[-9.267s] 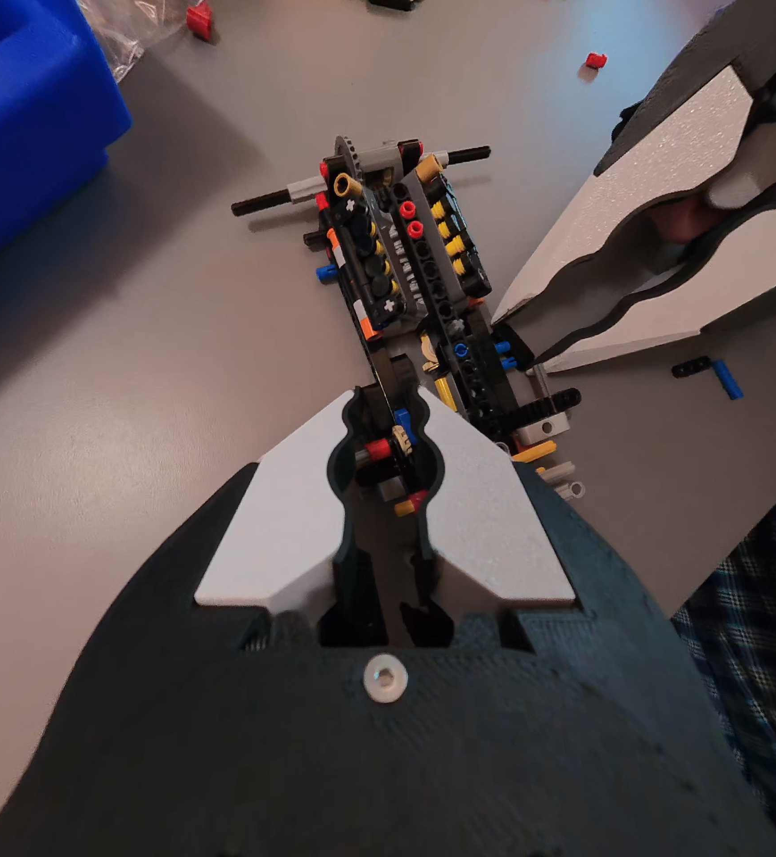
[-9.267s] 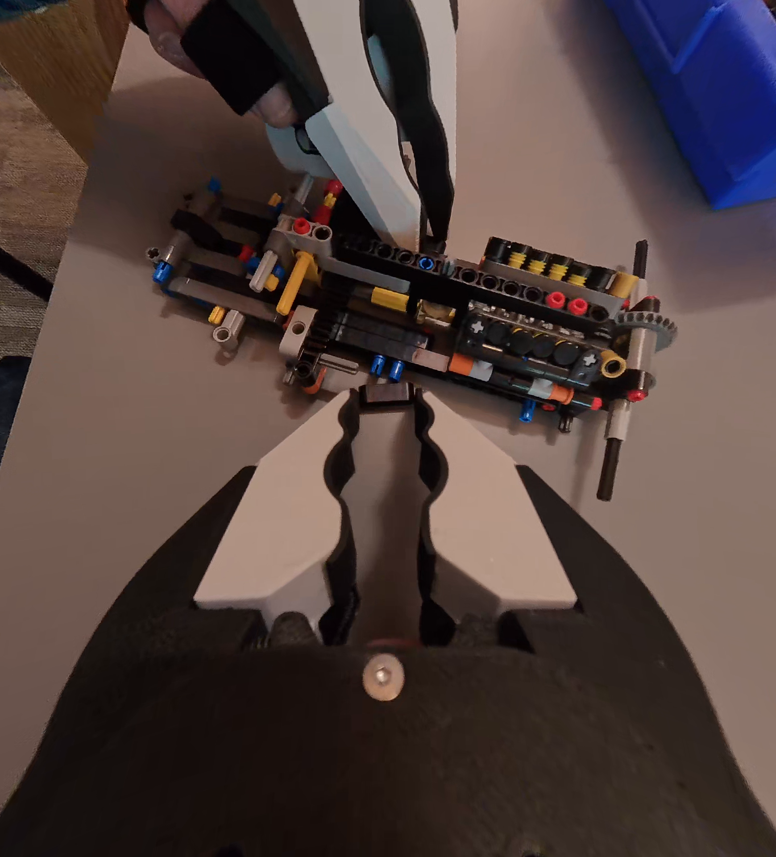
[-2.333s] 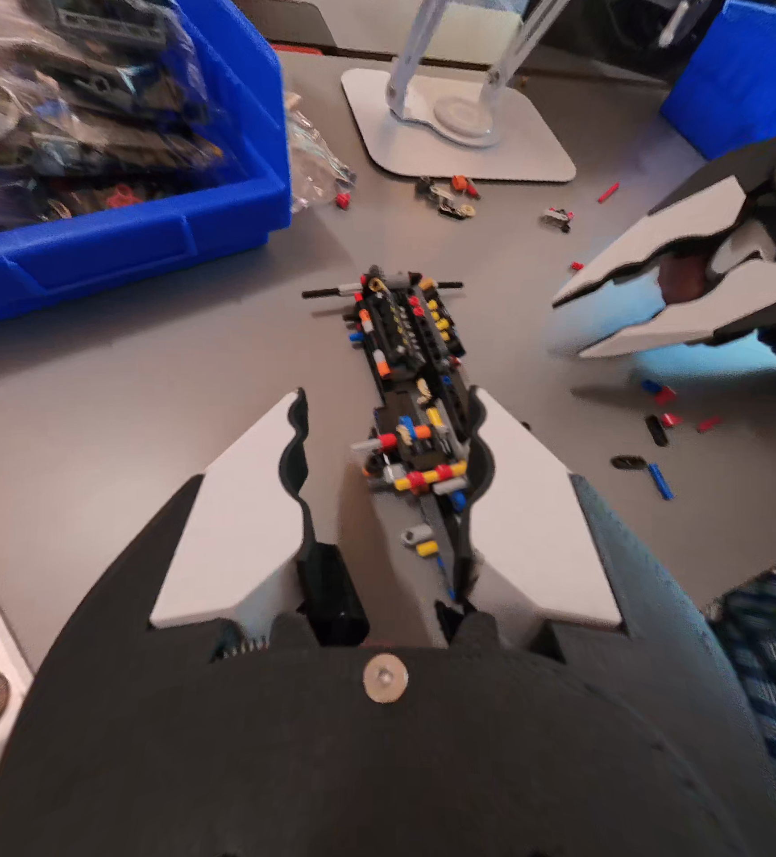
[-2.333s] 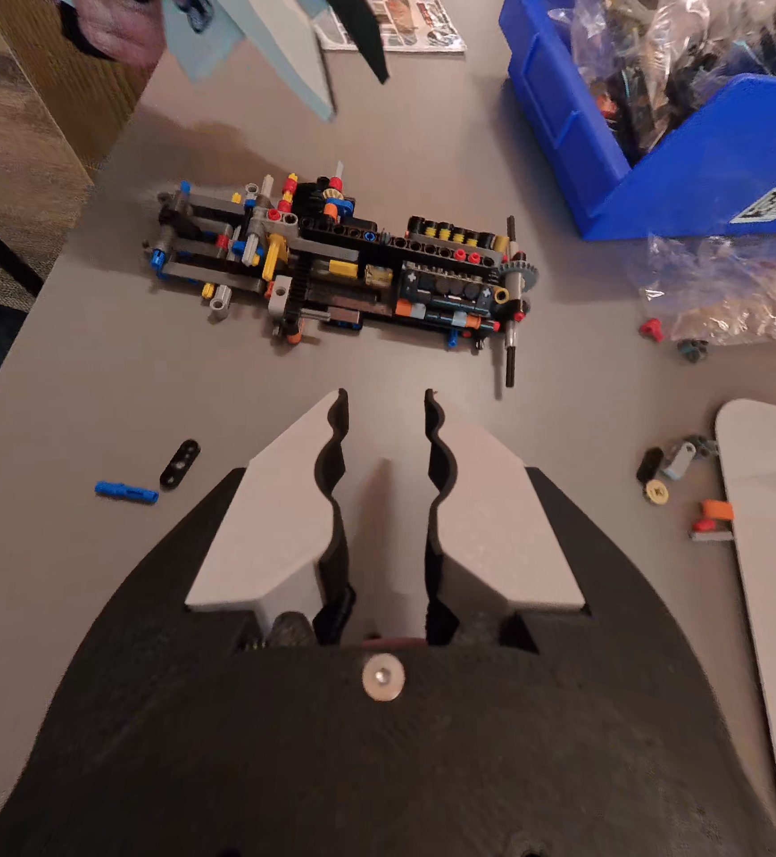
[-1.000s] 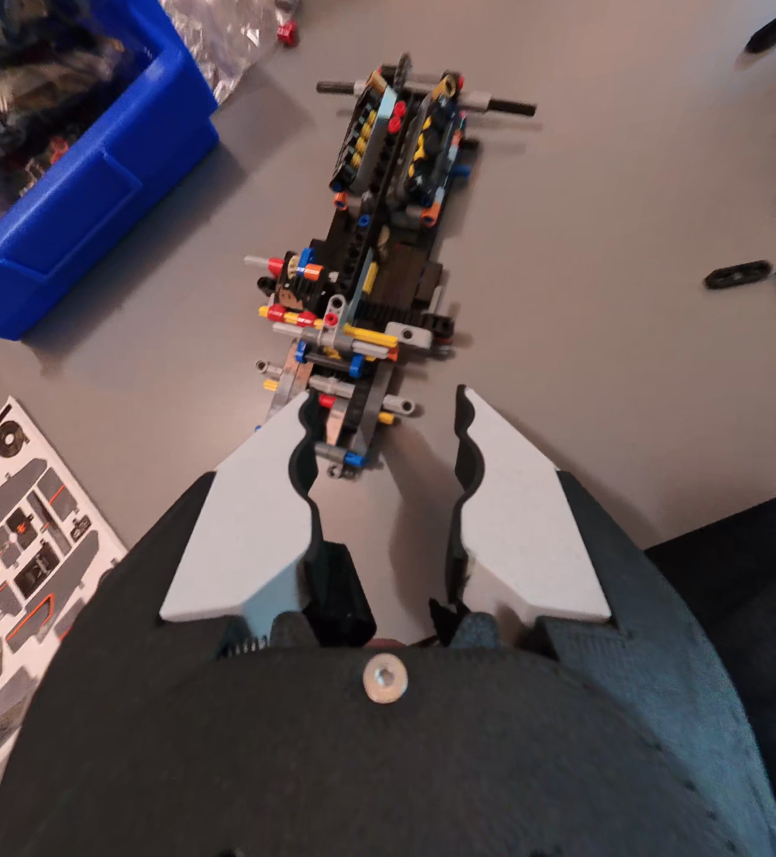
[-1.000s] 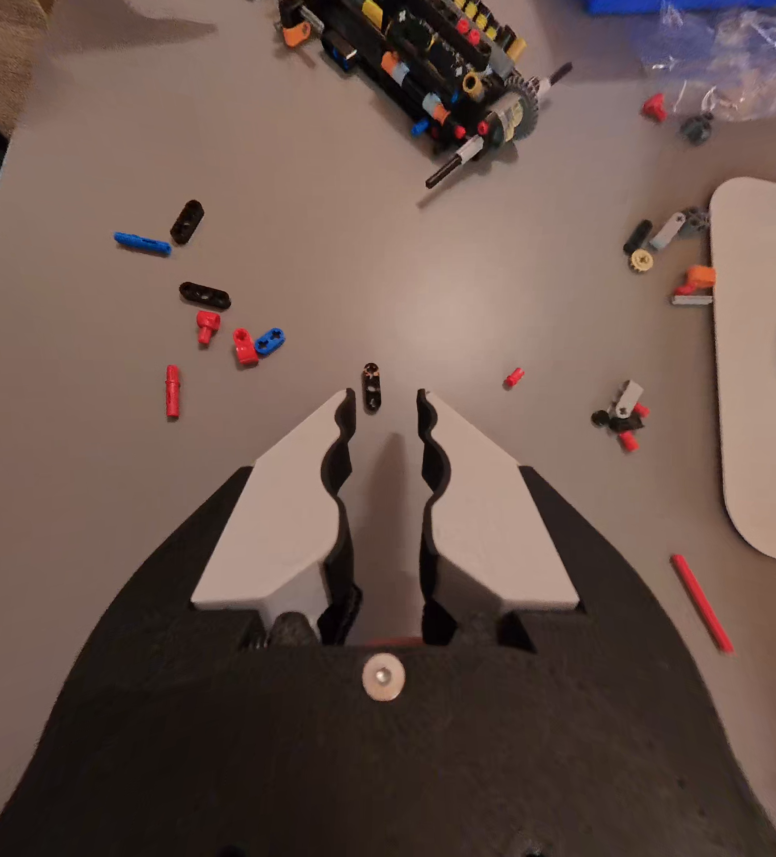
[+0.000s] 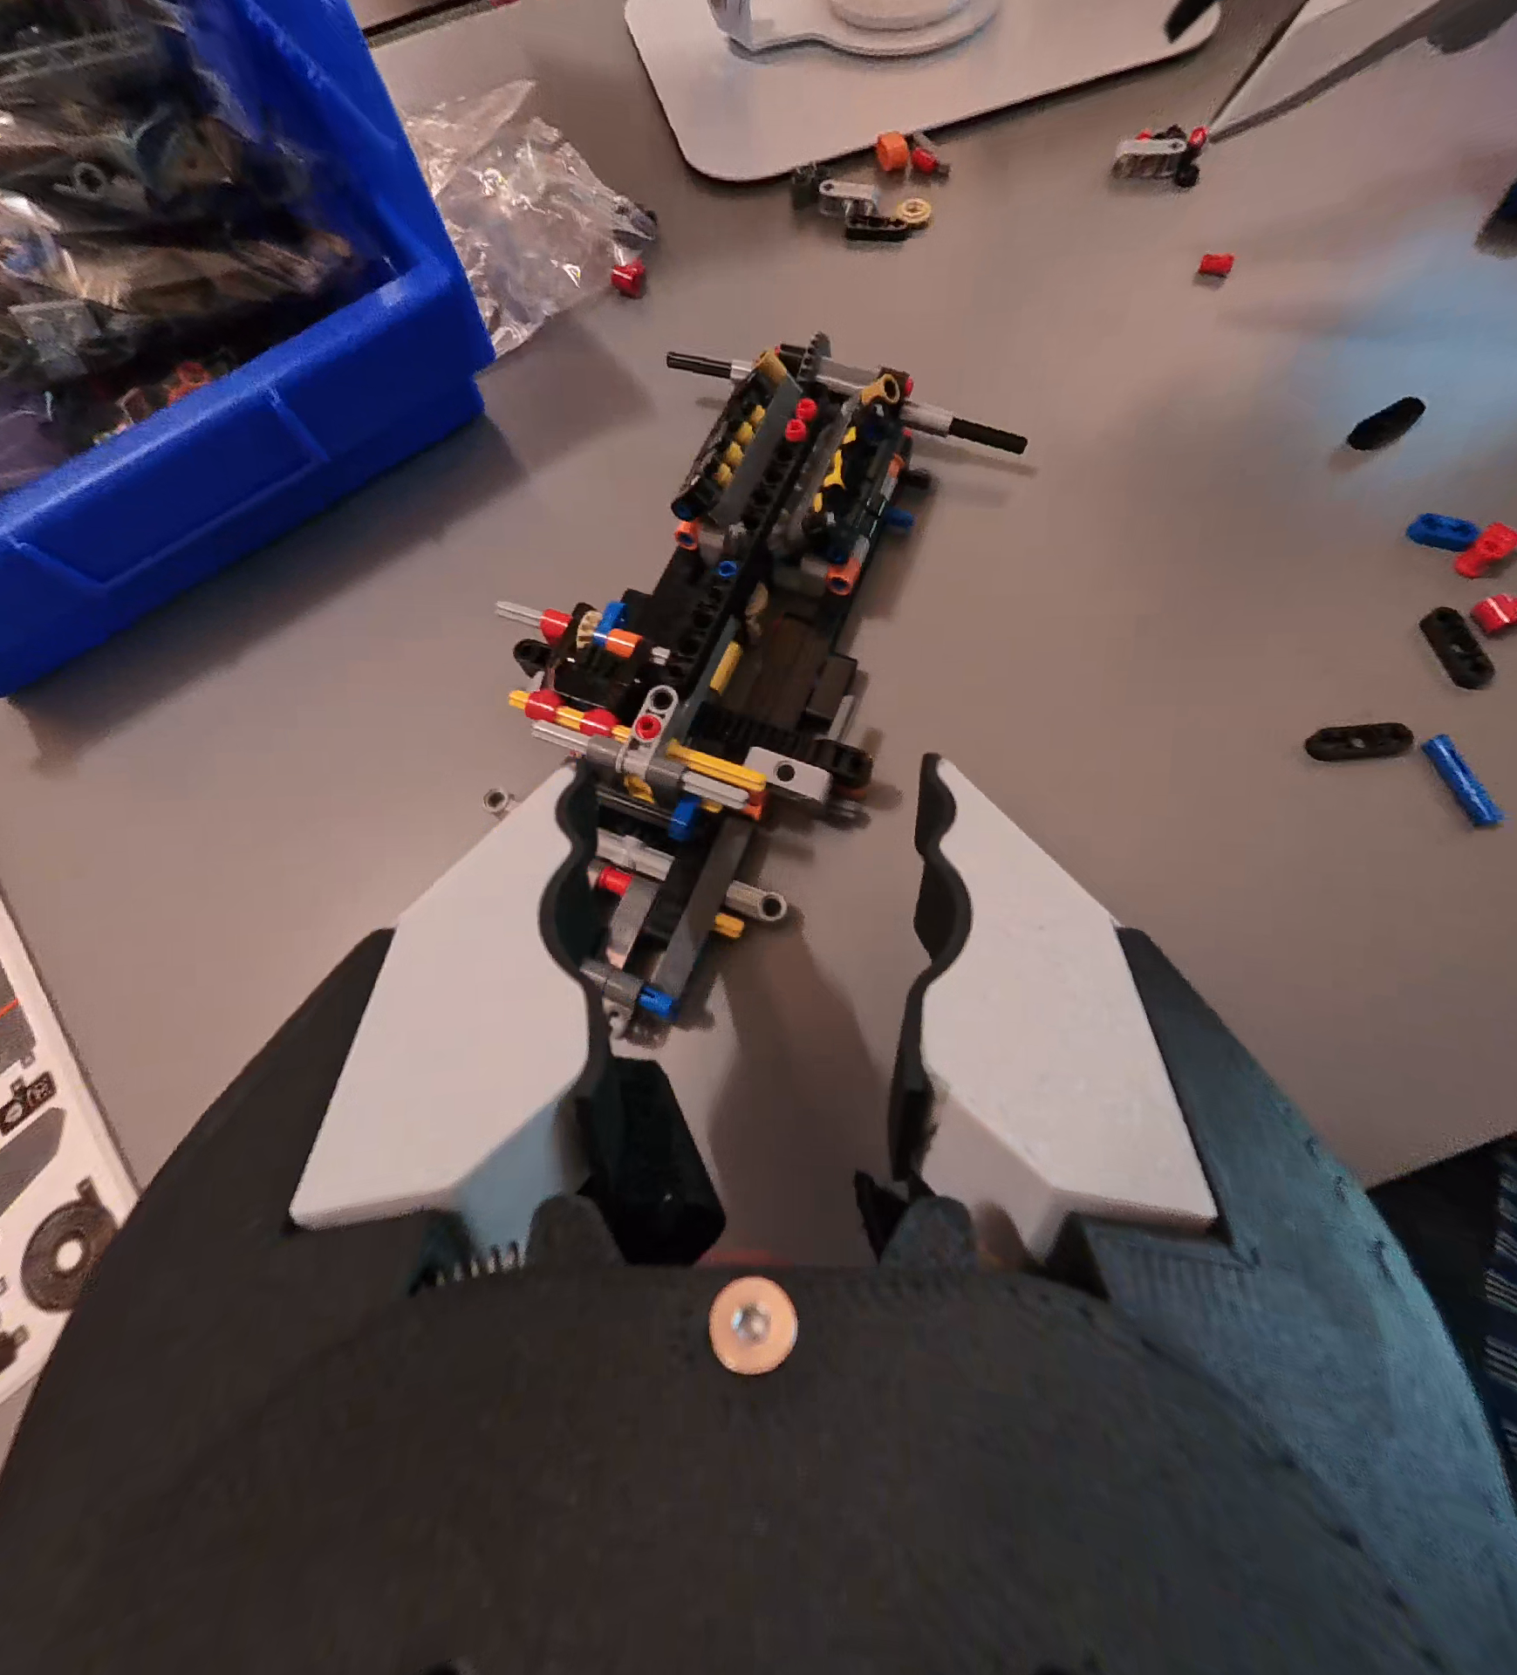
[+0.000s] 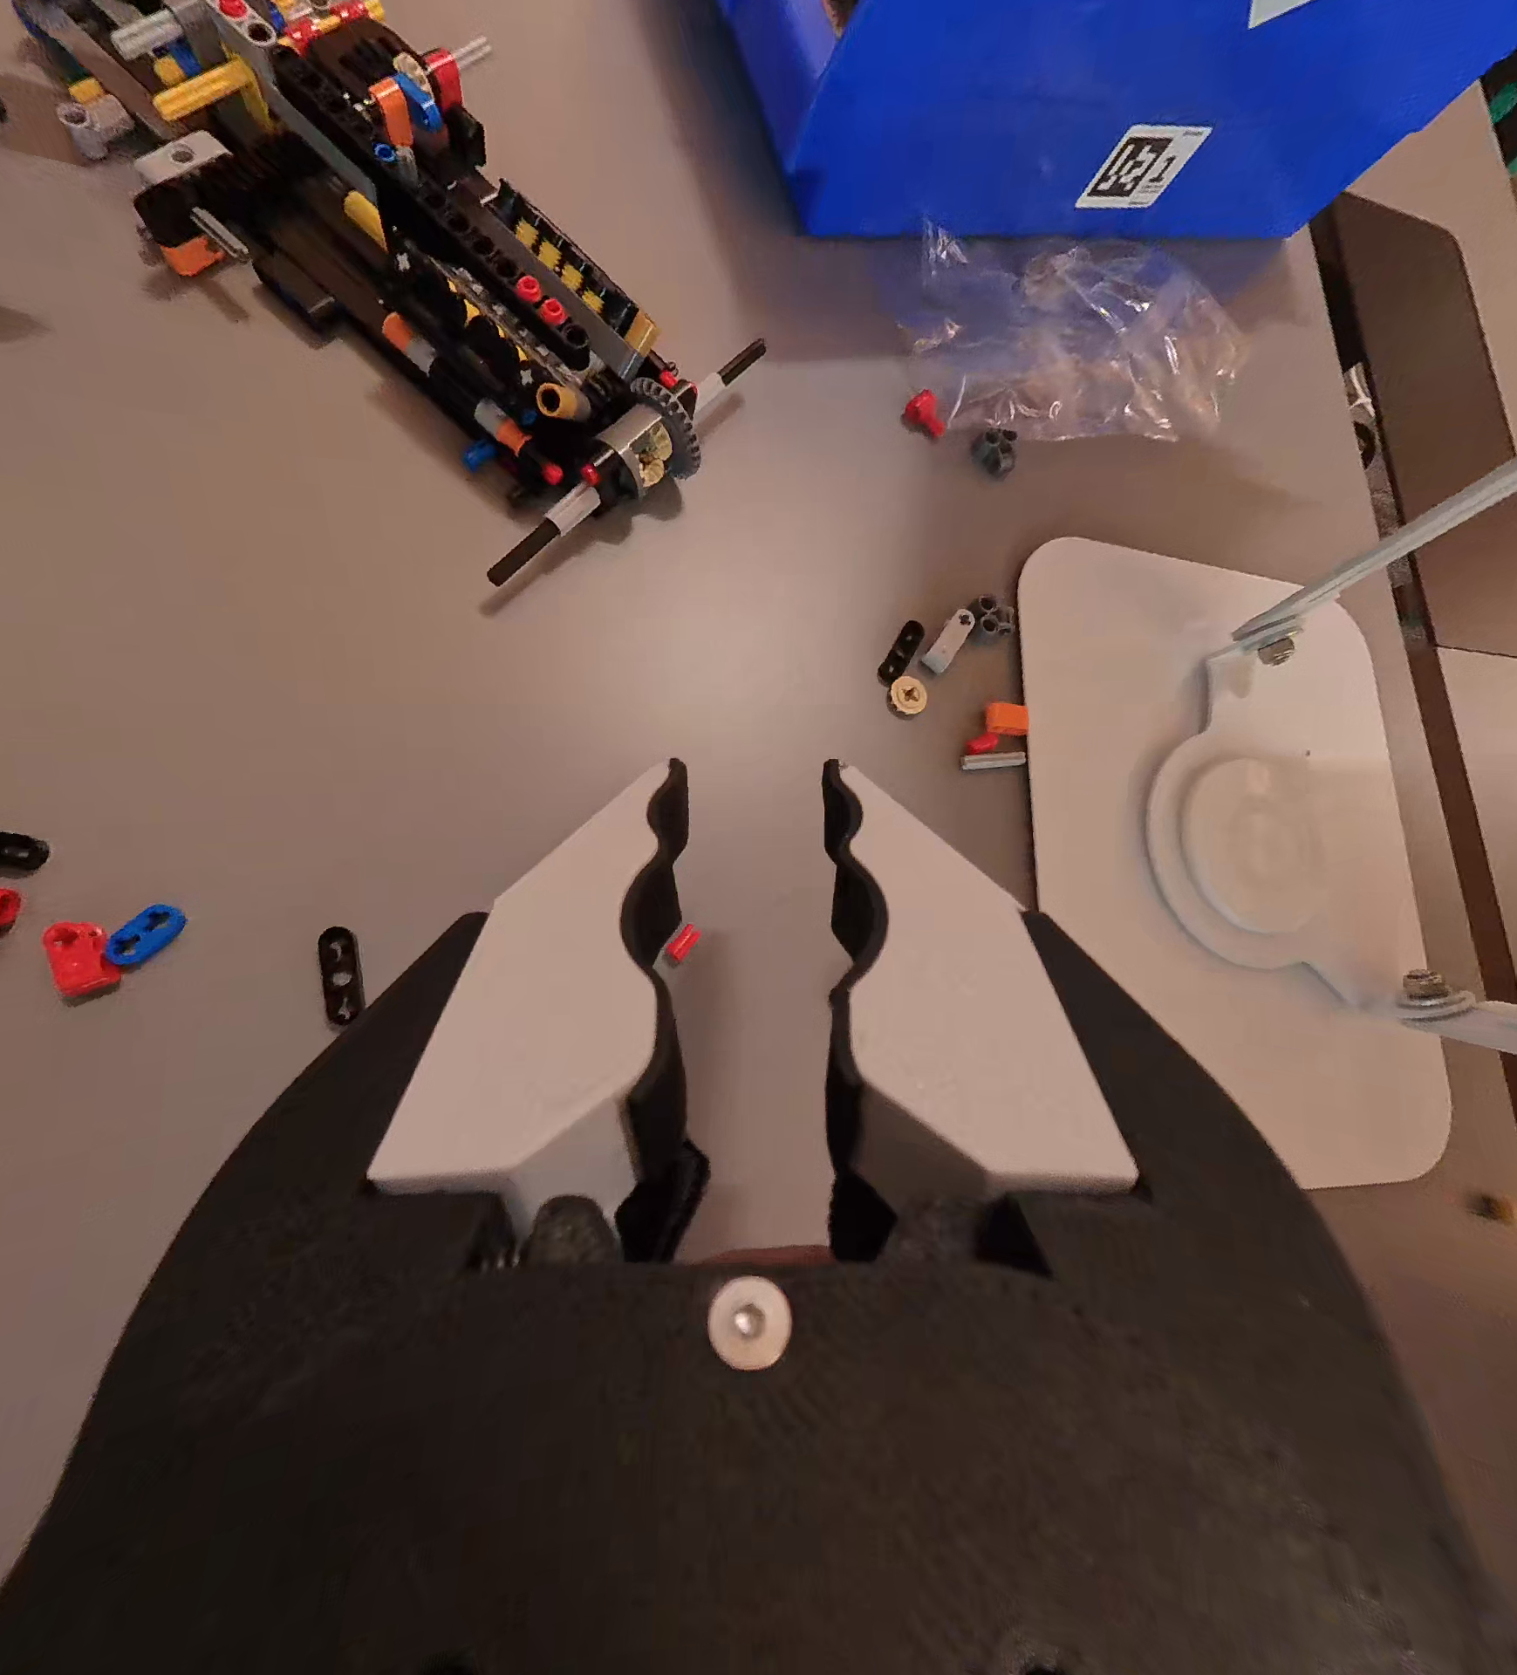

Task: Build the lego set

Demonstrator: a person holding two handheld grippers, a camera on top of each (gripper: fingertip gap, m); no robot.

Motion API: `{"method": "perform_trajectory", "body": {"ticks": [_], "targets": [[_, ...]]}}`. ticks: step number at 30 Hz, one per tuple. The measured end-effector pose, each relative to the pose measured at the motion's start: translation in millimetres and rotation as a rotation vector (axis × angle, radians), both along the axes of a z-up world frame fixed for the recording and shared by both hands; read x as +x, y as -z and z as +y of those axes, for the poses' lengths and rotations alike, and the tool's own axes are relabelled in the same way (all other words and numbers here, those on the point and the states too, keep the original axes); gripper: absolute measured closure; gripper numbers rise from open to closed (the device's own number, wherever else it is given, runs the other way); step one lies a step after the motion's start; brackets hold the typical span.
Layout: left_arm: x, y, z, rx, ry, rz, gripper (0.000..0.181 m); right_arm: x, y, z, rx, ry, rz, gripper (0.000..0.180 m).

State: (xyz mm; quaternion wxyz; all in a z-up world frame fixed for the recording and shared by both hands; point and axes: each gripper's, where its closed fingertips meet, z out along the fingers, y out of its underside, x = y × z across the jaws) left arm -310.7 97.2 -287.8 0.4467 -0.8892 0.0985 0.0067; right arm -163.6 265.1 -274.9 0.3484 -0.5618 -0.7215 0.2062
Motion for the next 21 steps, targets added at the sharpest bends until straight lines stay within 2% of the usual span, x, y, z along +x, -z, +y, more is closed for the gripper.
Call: {"method": "perform_trajectory", "body": {"ticks": [6, 9, 10, 16, 21], "targets": [[10, -1, 9, 0.022, 0.02, -0.009, 0.108, 14, 5, -1, 0.018, -0.009, -0.011, 0.153], [19, 2, 13, 0.015, 0.034, 0.008, 0.075, 23, 4, 1, 0.019, 0.001, 0.001, 0.153], [22, 2, 14, 0.01, 0.037, 0.018, 0.07, 26, 3, 1, 0.021, 0.002, 0.009, 0.153], [24, 5, 21, -0.003, 0.037, 0.031, 0.072, 41, 7, 4, 0.022, 0.002, -0.005, 0.154], [22, 3, 23, 0.013, 0.033, 0.046, 0.083, 45, 7, 7, 0.018, -0.004, -0.017, 0.153]]}}
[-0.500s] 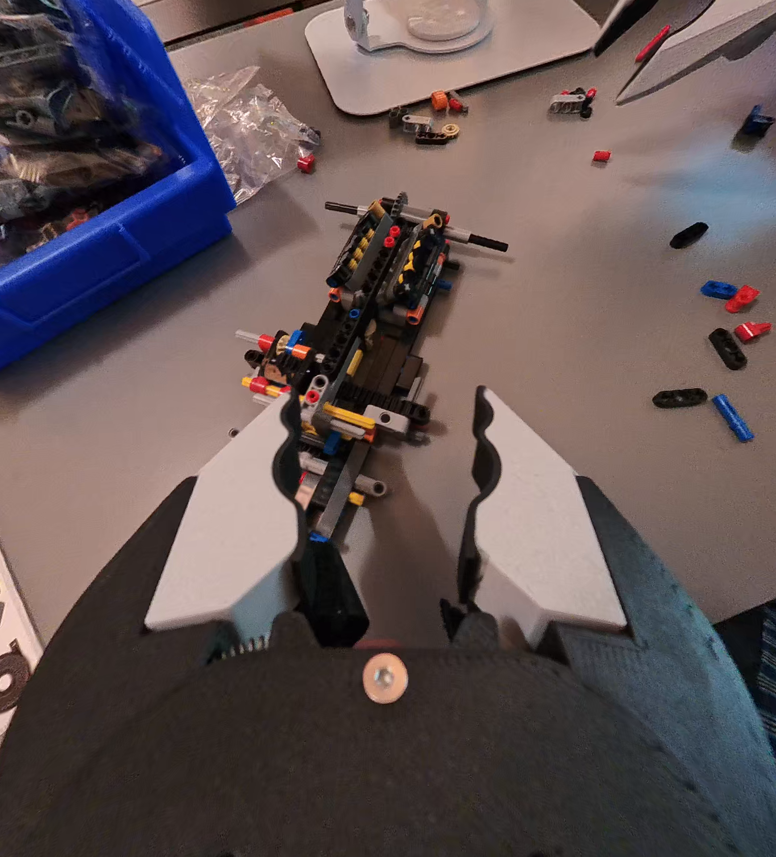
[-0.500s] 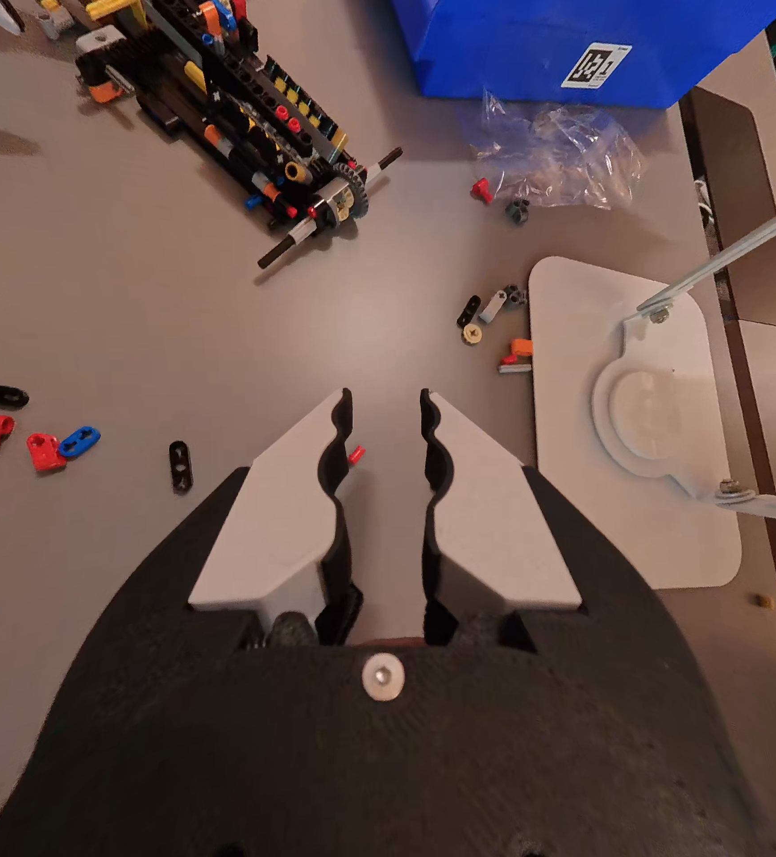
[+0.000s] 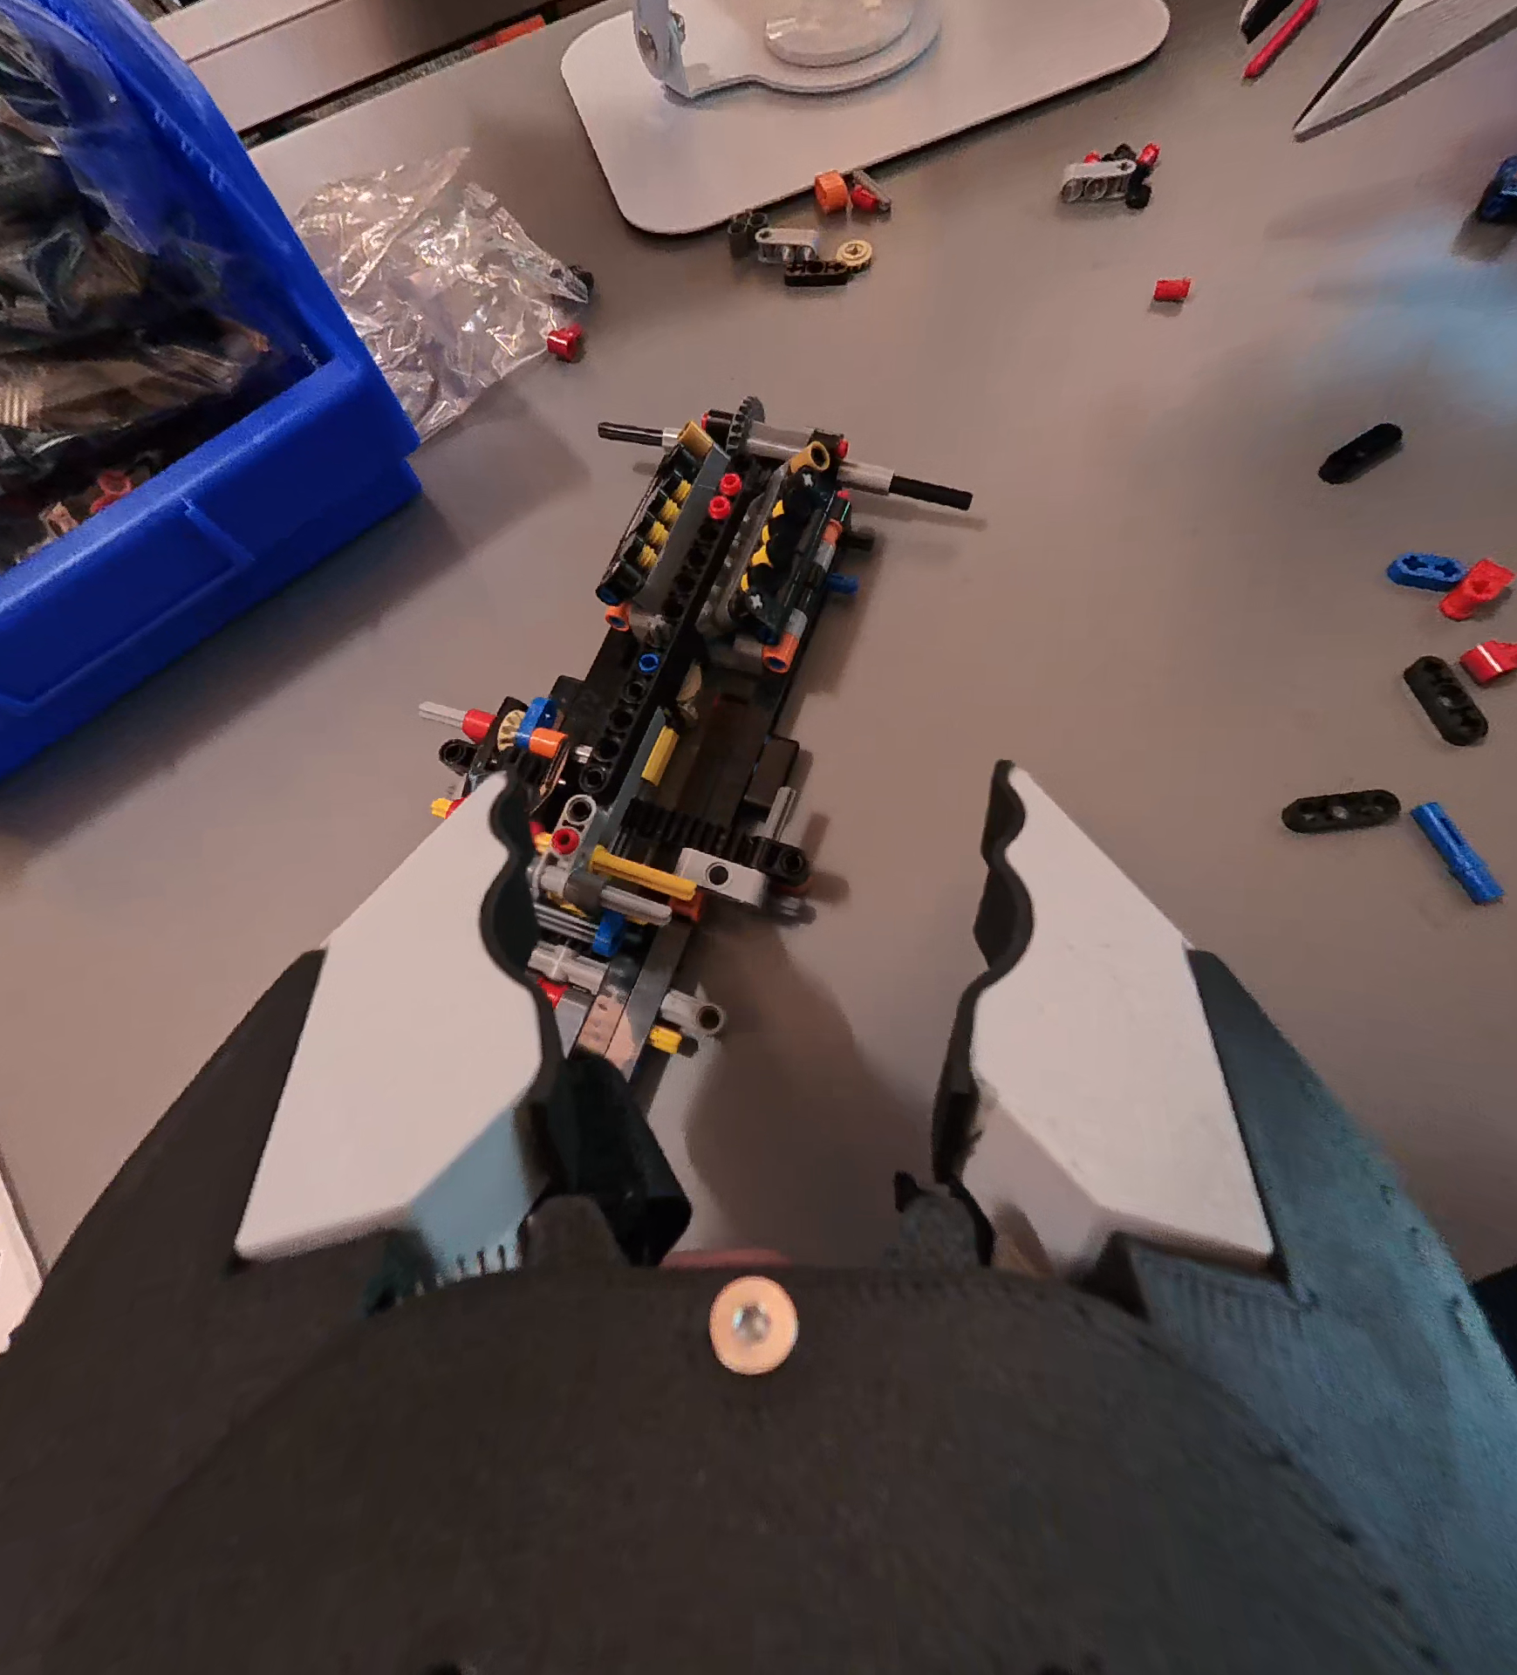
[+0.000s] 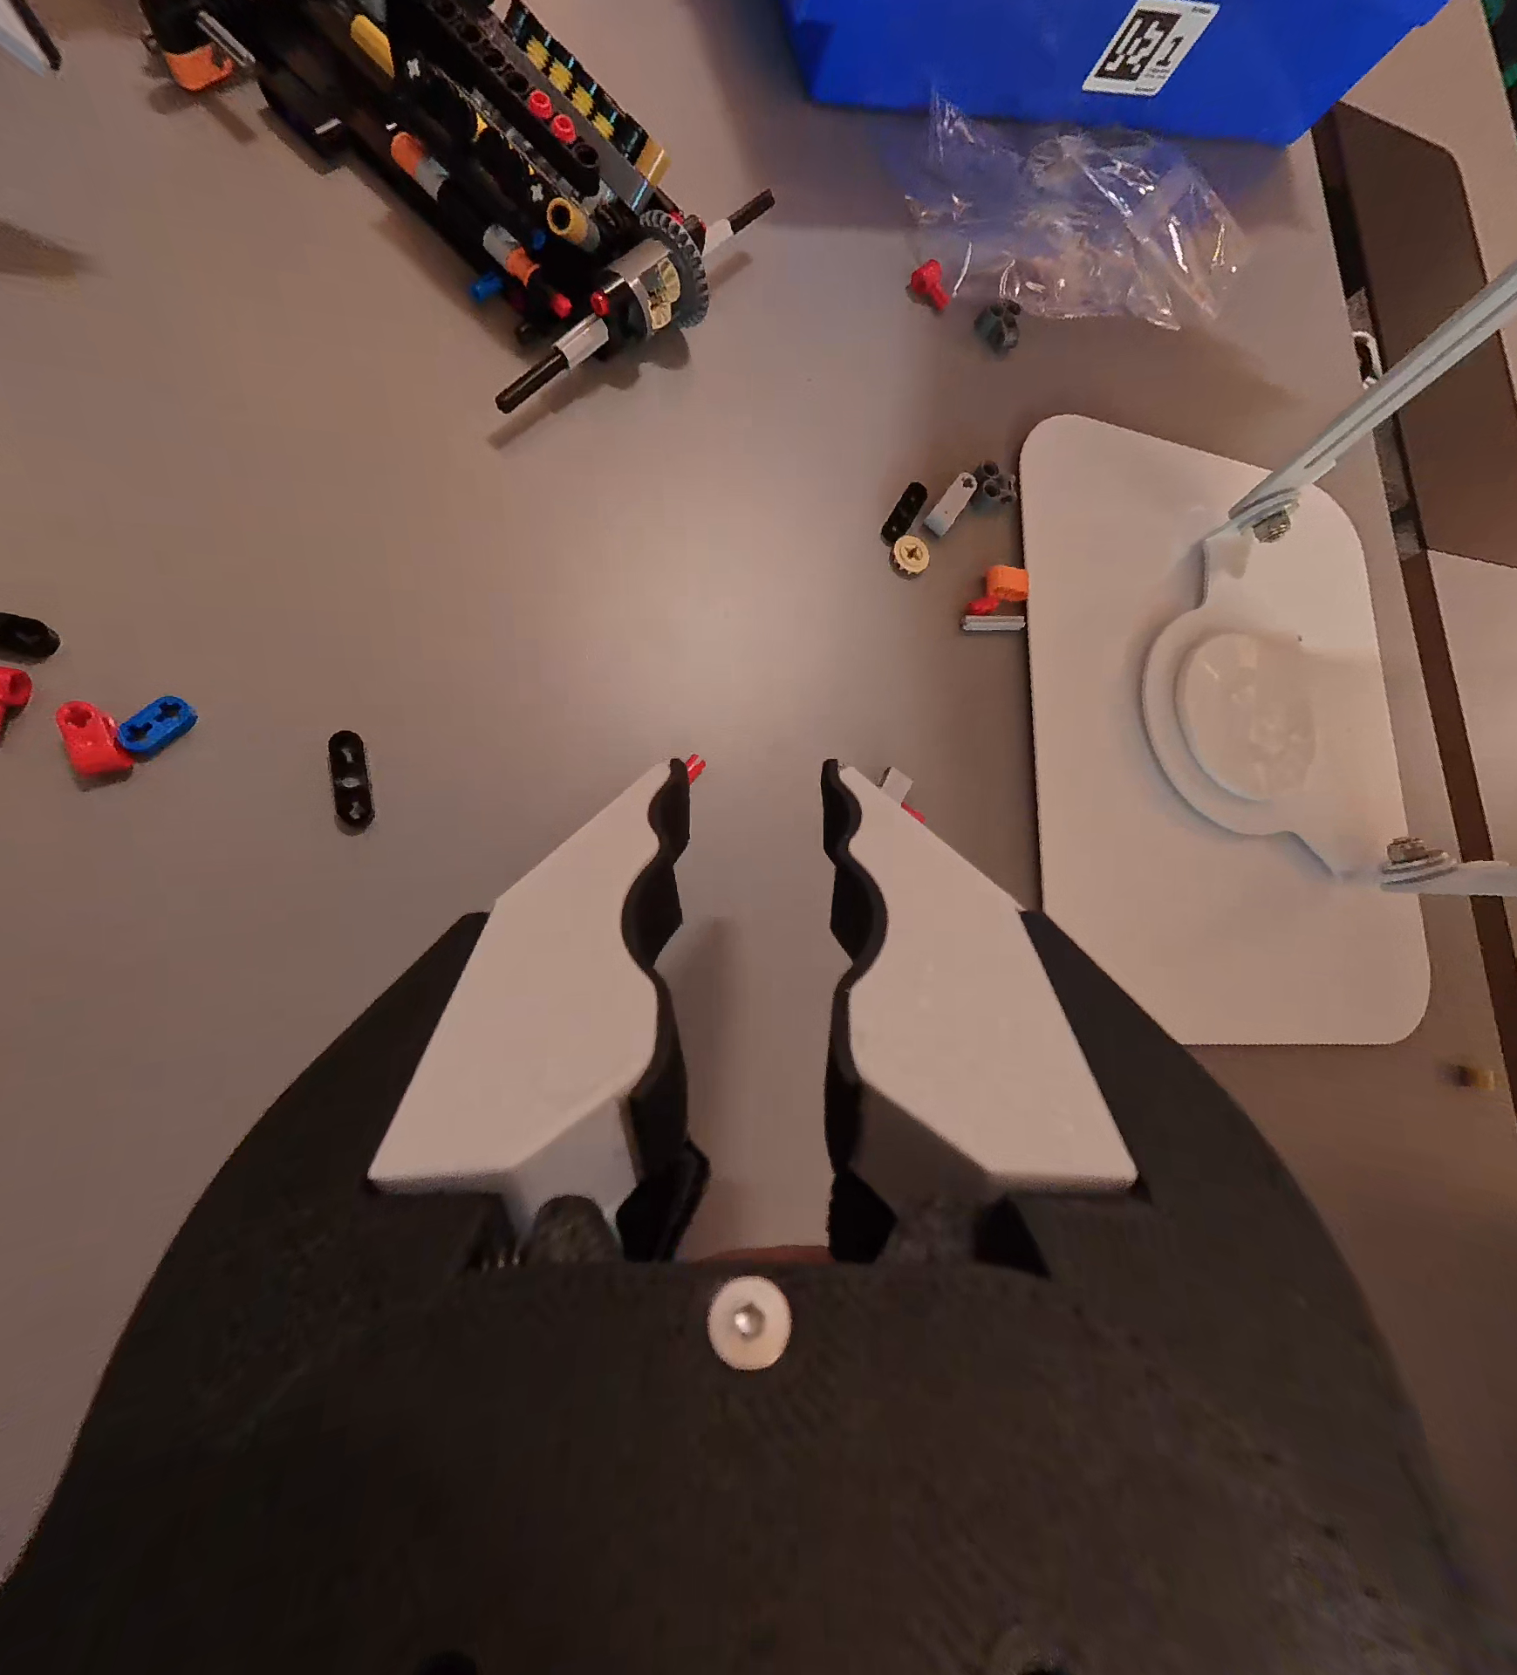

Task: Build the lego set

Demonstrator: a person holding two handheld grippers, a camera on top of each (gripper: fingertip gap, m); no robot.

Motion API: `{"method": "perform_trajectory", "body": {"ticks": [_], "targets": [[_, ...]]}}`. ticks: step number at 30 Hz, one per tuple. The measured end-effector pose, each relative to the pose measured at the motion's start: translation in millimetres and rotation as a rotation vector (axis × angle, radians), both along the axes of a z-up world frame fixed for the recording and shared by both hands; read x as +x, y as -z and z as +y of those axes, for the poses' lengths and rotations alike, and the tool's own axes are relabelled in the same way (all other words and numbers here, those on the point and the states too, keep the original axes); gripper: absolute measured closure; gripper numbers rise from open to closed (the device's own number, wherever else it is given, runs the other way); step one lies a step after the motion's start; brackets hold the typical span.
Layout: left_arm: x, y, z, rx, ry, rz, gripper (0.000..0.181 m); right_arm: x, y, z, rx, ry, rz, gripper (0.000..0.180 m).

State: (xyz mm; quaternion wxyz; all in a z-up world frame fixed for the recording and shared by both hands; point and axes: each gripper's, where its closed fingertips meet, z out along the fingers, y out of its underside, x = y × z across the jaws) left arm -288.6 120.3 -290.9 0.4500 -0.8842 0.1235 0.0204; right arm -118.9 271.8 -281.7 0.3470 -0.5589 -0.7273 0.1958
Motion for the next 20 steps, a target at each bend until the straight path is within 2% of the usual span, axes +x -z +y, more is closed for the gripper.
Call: {"method": "perform_trajectory", "body": {"ticks": [5, 20], "targets": [[4, -4, 5, 0.031, 0.008, 0.007, 0.099, 3, 1, 0, -0.004, -0.009, -0.007, 0.153], [0, 2, 10, 0.066, -0.022, 0.039, 0.099, 10, 0, 11, -0.016, 0.012, -0.007, 0.153]]}}
